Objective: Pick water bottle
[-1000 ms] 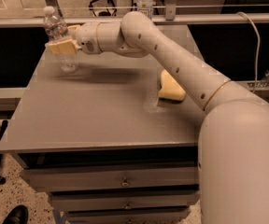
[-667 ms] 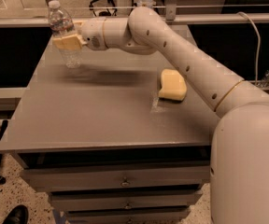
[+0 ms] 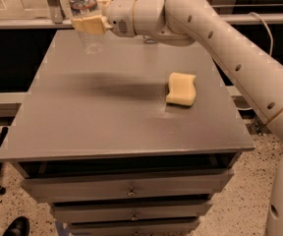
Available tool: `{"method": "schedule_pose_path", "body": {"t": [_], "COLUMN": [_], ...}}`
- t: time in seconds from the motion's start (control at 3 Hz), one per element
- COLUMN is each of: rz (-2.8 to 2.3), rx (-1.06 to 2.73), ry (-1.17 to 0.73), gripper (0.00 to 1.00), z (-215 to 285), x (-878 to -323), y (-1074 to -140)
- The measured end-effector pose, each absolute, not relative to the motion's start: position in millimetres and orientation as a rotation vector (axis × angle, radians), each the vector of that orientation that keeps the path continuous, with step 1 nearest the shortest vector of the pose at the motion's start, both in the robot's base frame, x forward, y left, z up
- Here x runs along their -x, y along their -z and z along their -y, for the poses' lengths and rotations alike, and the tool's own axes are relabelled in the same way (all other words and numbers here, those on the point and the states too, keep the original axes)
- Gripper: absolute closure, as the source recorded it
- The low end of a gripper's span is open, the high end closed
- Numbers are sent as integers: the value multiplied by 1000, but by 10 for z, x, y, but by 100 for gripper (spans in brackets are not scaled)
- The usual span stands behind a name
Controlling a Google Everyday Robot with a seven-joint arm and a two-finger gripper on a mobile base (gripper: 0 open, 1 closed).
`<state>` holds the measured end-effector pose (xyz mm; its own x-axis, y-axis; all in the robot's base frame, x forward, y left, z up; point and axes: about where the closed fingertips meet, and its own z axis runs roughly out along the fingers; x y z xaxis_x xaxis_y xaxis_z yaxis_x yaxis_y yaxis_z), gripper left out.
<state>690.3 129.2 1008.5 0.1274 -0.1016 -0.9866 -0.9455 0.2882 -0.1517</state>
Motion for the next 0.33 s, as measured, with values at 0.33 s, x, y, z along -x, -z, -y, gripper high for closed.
{"method": "schedule_pose_path", "body": {"t": [0.33], "rz": [-1291], "rx": [1101], "ry": [-838], "gripper": [100], "z": [-1235], "x": [-6900], "y": [-10112]}}
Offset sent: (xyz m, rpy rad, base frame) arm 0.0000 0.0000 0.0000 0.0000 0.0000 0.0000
